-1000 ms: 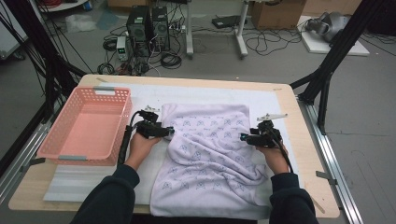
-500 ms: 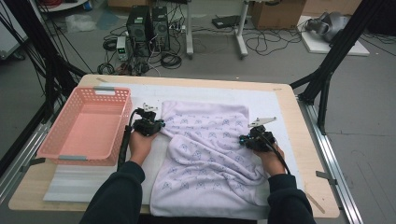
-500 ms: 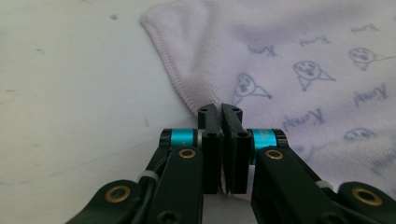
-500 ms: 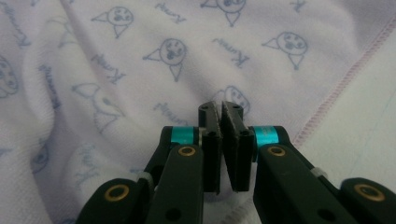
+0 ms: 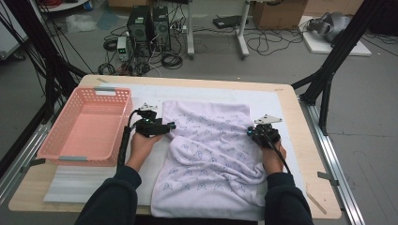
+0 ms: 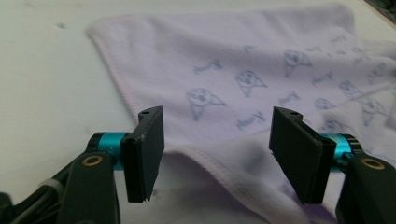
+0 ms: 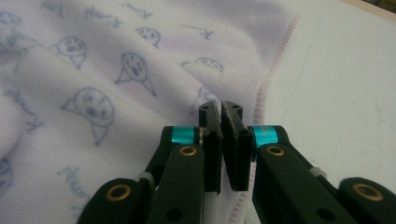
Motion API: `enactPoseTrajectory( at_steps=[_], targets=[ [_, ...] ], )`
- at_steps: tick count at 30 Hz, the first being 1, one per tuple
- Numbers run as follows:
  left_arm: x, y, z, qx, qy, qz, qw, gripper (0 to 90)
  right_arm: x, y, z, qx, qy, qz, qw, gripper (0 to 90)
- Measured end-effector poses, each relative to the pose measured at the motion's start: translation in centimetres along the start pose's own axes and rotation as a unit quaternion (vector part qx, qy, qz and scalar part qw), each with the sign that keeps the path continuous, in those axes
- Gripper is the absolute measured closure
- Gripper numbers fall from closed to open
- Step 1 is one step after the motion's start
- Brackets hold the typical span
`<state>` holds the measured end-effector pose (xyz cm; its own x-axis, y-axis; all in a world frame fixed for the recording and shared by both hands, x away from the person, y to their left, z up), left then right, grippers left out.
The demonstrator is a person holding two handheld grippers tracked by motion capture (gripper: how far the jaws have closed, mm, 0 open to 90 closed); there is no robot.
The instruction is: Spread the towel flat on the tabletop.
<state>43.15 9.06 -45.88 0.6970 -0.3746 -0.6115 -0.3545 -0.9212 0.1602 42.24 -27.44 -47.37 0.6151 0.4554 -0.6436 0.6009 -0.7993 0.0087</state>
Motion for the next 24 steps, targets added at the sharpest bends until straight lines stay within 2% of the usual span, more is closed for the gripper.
enactPoseTrajectory(
  at_steps=[2,4,5,6,7,8,9,10,12,14,16,17,19,21,23,24],
  targets=[
    [0.6,0.8,0.4,0.003,-0.012,0.013,0.9998,33.1,-0.5,0.0,-0.3,0.007,0.013,0.002,0.9999,72.4],
    [1.1,1.4,0.8,0.011,-0.022,0.013,0.9996,33.1,-1.2,0.0,-0.5,0.018,0.031,-0.019,0.9992,64.3],
    [1.3,1.7,1.1,0.024,-0.027,0.01,0.9993,33.7,-1.6,0.0,-0.7,0.022,0.039,-0.021,0.9988,60.8],
    [1.6,1.9,1.3,0.043,-0.03,0.005,0.9986,34.9,-2.0,0.1,-0.8,0.028,0.048,-0.034,0.9979,57.4],
    [1.7,2.1,1.5,0.064,-0.028,-0.006,0.9975,38.2,-2.5,0.1,-0.8,0.038,0.053,-0.048,0.9967,55.2],
    [1.6,2.2,1.6,0.09,-0.024,-0.026,0.9953,42.5,-2.9,0.2,-0.8,0.041,0.055,-0.049,0.9965,53.9],
    [1.6,2.2,1.6,0.11,-0.021,-0.041,0.9929,51.1,-3.2,0.2,-0.8,0.041,0.054,-0.054,0.9962,52.8],
    [1.5,2.0,1.6,0.116,-0.02,-0.046,0.992,59.3,-3.4,0.2,-0.7,0.041,0.053,-0.062,0.9958,52.5],
    [1.2,1.5,1.5,0.101,-0.028,-0.034,0.994,81.7,-3.5,0.2,-0.5,0.041,0.046,-0.067,0.9958,51.8],
    [1.1,0.7,1.3,0.084,-0.021,-0.039,0.9955,82.8,-3.3,0.1,-0.3,0.044,0.038,-0.075,0.9955,51.7],
    [1.1,-0.4,0.8,0.055,-0.001,-0.054,0.997,83.2,-3.1,0.0,-0.1,0.043,0.03,-0.081,0.9953,51.8],
    [1.0,-1.1,0.5,0.039,0.009,-0.067,0.9969,83.2,-3.0,-0.1,-0.1,0.043,0.026,-0.084,0.9952,51.8],
    [0.9,-2.6,0.2,0.016,0.027,-0.094,0.9951,83.1,-2.9,-0.4,0.0,0.041,0.02,-0.088,0.9951,51.6],
    [0.9,-3.8,0.1,-0.003,0.037,-0.11,0.9932,83.0,-2.6,-0.8,0.0,0.04,0.015,-0.093,0.9947,51.4],
    [0.8,-4.2,0.1,0.001,0.042,-0.105,0.9936,82.4,-2.1,-1.2,0.0,0.039,0.007,-0.105,0.9937,51.3],
    [0.8,-4.1,0.2,0.006,0.043,-0.105,0.9936,81.0,-1.8,-1.5,0.1,0.044,0.006,-0.119,0.9919,51.3]
  ],
)
Point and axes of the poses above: each handheld gripper's, and its own axes: x roughly forward along the jaws, z roughly out of its underside, y roughly to its right, the point moved 5 cm from there along x, roughly forward along the jaws, and after that the axes turned 11 degrees about -z, right-handed, at the moved point
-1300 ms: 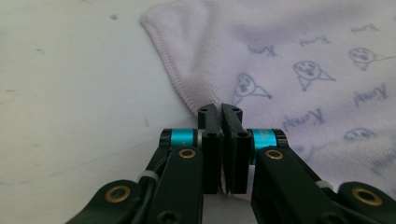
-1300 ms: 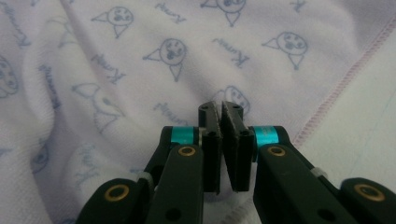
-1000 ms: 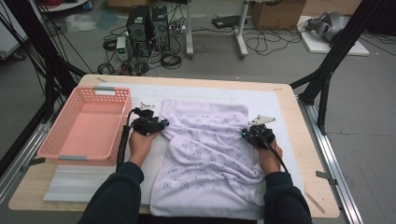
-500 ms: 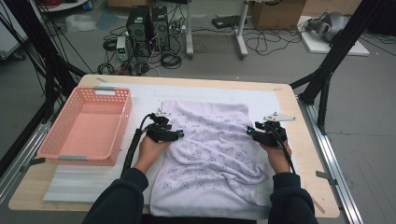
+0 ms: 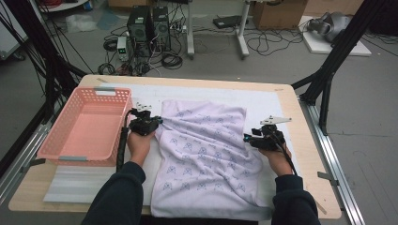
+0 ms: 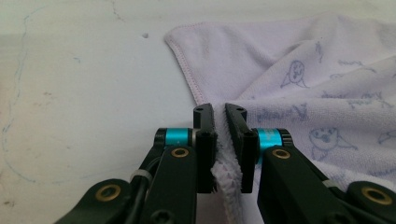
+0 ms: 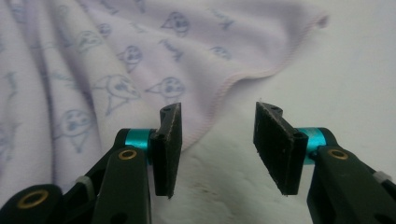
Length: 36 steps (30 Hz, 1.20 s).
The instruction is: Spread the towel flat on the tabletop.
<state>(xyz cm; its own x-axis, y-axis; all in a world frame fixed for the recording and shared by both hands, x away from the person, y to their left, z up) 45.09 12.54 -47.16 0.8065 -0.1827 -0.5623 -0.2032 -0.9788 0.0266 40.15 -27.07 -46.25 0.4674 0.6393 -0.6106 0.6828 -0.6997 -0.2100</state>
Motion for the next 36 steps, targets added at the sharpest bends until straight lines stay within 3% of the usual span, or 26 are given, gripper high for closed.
enactPoseTrajectory(
  at_steps=[2,3,4,7,9,11,13,16,17,19,20,21,23,27,30,33,36],
  targets=[
    [-0.3,0.2,0.0,-0.017,-0.004,0.004,0.9998,67.5,0.5,-0.5,0.0,0.008,0.005,-0.031,0.9995,51.4],
    [-0.5,0.3,0.0,-0.035,-0.013,0.017,0.9991,57.4,0.7,-0.7,-0.1,0.012,0.01,-0.045,0.9989,51.4],
    [-0.8,0.5,0.0,-0.038,-0.019,0.029,0.9987,51.5,0.8,-0.9,-0.2,0.015,0.016,-0.051,0.9985,51.4],
    [-2.0,1.1,0.2,-0.009,-0.006,0.038,0.9992,48.7,0.8,-1.3,-0.6,0.017,0.026,-0.05,0.9983,51.6],
    [-2.5,1.2,0.4,-0.01,0.001,0.044,0.999,49.1,0.7,-1.5,-0.9,0.008,0.029,-0.033,0.999,51.7],
    [-2.7,1.2,1.0,-0.009,-0.01,0.047,0.9988,46.8,0.7,-1.5,-1.1,0.007,0.028,-0.02,0.9994,51.8],
    [-2.7,1.1,1.7,-0.009,-0.029,0.048,0.9984,43.6,1.3,-1.6,-0.7,0.014,0.004,-0.013,0.9998,52.3],
    [-3.0,1.3,2.4,0.003,-0.036,0.054,0.9978,41.1,2.9,-2.4,-0.1,0.016,-0.036,-0.036,0.9986,52.8],
    [-3.2,1.4,2.6,0.01,-0.037,0.056,0.9977,41.0,3.3,-2.6,0.0,0.004,-0.044,-0.024,0.9987,54.9],
    [-3.5,1.7,2.9,0.024,-0.036,0.061,0.9972,41.0,3.5,-3.0,-0.1,-0.032,-0.055,0.003,0.998,66.2],
    [-3.6,1.9,3.0,0.028,-0.036,0.064,0.9969,41.0,3.6,-3.1,-0.1,-0.039,-0.053,0.006,0.9978,74.5],
    [-3.7,2.1,3.0,0.036,-0.037,0.068,0.9963,41.3,3.6,-3.2,-0.1,-0.032,-0.05,-0.001,0.9982,82.7],
    [-3.7,2.5,3.2,0.056,-0.038,0.073,0.995,43.6,3.7,-3.1,-0.1,-0.029,-0.048,-0.004,0.9984,87.0],
    [-3.5,2.5,3.1,0.068,-0.035,0.075,0.9943,67.1,3.8,-2.0,-0.5,-0.033,-0.039,0.035,0.998,87.9],
    [-3.3,2.2,3.0,0.056,-0.028,0.077,0.9951,82.1,4.0,-0.6,-1.0,-0.034,-0.03,0.061,0.9971,88.1],
    [-2.9,2.1,2.6,0.041,-0.017,0.067,0.9967,83.1,4.2,0.7,-1.5,-0.04,-0.031,0.098,0.9939,88.1],
    [-2.2,2.0,2.1,0.019,-0.015,0.064,0.9977,83.3,4.1,2.7,-2.0,-0.025,-0.021,0.131,0.9909,88.2]
  ],
)
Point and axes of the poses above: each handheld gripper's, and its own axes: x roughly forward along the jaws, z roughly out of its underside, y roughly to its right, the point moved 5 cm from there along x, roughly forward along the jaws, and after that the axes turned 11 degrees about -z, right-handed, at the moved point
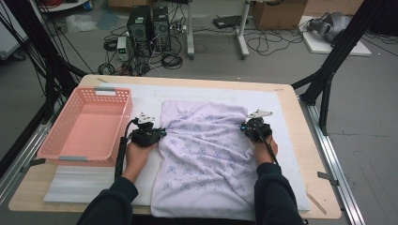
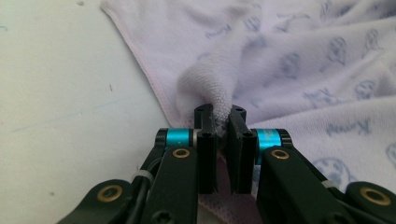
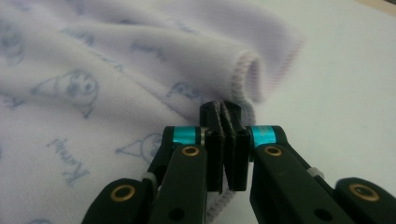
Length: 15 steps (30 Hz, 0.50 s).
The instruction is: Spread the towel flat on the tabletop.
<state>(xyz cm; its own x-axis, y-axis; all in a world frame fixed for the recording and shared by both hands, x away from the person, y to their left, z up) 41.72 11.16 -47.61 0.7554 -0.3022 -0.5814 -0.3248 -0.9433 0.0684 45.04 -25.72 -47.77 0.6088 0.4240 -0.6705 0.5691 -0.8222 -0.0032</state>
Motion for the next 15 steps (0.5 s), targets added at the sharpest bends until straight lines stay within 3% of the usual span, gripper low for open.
enactPoseTrajectory(
  at_steps=[5,7,10,13,15],
  targets=[
    [0.7,0.4,-0.7,-0.006,0.016,-0.008,0.9998,83.5,-0.2,2.8,-0.8,0.043,0.034,0.041,0.9977,88.2],
    [0.7,0.6,-0.7,-0.01,0.014,-0.005,0.9998,80.8,-0.1,3.4,-0.8,0.057,0.033,0.034,0.9972,87.9],
    [0.1,0.4,-0.5,-0.014,-0.005,0.009,0.9998,54.0,-0.7,3.3,-0.9,0.06,0.046,0.033,0.9966,81.2],
    [-1.1,0.5,-0.1,-0.014,-0.002,0.04,0.9991,45.4,-2.3,3.2,-1.1,0.063,0.073,0.019,0.9951,70.3],
    [-1.8,0.7,0.2,-0.001,-0.002,0.051,0.9987,43.2,-3.5,3.1,-1.0,0.062,0.083,0.008,0.9946,64.3]
  ],
)
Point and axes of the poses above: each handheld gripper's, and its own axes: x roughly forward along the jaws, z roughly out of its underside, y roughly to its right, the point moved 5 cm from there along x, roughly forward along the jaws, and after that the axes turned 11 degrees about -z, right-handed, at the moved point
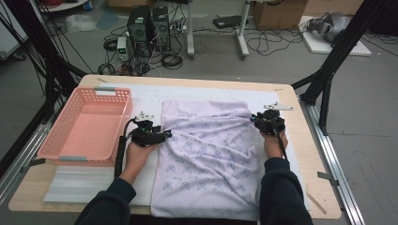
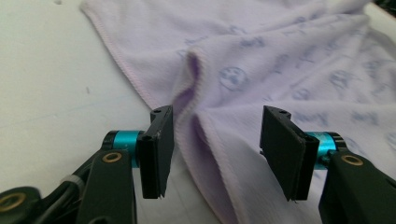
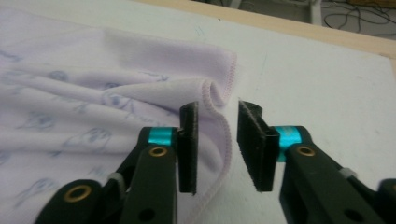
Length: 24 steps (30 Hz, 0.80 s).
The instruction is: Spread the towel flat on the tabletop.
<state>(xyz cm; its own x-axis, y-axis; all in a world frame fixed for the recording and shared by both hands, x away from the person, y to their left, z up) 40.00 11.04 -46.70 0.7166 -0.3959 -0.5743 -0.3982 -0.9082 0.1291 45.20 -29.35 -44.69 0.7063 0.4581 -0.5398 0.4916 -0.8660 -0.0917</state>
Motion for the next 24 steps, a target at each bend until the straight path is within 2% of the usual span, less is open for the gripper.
enactPoseTrajectory(
  at_steps=[1,3,6,8,10,12,14,15,16,18,19,21,24],
  targets=[
    [-0.2,0.1,0.2,0.005,-0.002,0.004,1.0,41.7,-0.7,-0.1,0.0,-0.002,0.001,-0.002,1.0,60.0],
    [-0.4,0.4,0.7,0.016,-0.015,0.012,0.9997,41.0,-1.8,-0.6,0.2,0.016,-0.002,-0.025,0.9996,54.3],
    [-0.4,0.8,1.3,0.022,-0.012,0.017,0.9995,40.4,-3.5,-1.9,0.6,0.008,0.005,-0.049,0.9987,51.6],
    [-0.1,1.0,1.7,0.021,-0.018,0.023,0.9994,40.6,-4.1,-2.8,1.4,0.001,-0.009,-0.065,0.9979,48.6],
    [-0.1,1.2,1.7,0.03,-0.014,0.02,0.9992,41.5,-4.2,-3.6,2.4,-0.007,-0.035,-0.076,0.9964,47.9],
    [0.0,1.5,1.8,0.042,-0.015,0.03,0.9985,50.0,-3.7,-4.1,3.5,-0.011,-0.058,-0.079,0.9951,47.5],
    [0.0,1.9,1.9,0.062,-0.018,0.03,0.9974,56.4,-2.9,-4.6,4.6,-0.003,-0.086,-0.091,0.9921,46.6],
    [0.0,2.0,2.0,0.069,-0.017,0.038,0.9967,63.4,-2.4,-4.9,5.0,-0.002,-0.095,-0.097,0.9908,47.2],
    [-0.1,2.1,1.9,0.075,-0.016,0.038,0.9964,69.7,-1.9,-5.2,5.4,-0.001,-0.108,-0.098,0.9893,46.2],
    [-0.2,2.0,1.7,0.074,-0.011,0.035,0.9966,77.9,-1.7,-5.5,5.5,-0.012,-0.107,-0.078,0.9911,48.8],
    [-0.2,1.8,1.6,0.07,-0.012,0.032,0.997,79.3,-1.7,-5.5,5.4,-0.013,-0.109,-0.072,0.9913,55.4],
    [-0.3,1.4,1.5,0.061,-0.01,0.028,0.9977,79.9,-1.8,-5.4,5.2,-0.024,-0.114,-0.074,0.9905,83.1],
    [-0.4,0.8,1.4,0.047,-0.006,0.023,0.9986,79.8,-1.5,-5.0,4.9,-0.026,-0.11,-0.079,0.9904,87.3]
  ],
)
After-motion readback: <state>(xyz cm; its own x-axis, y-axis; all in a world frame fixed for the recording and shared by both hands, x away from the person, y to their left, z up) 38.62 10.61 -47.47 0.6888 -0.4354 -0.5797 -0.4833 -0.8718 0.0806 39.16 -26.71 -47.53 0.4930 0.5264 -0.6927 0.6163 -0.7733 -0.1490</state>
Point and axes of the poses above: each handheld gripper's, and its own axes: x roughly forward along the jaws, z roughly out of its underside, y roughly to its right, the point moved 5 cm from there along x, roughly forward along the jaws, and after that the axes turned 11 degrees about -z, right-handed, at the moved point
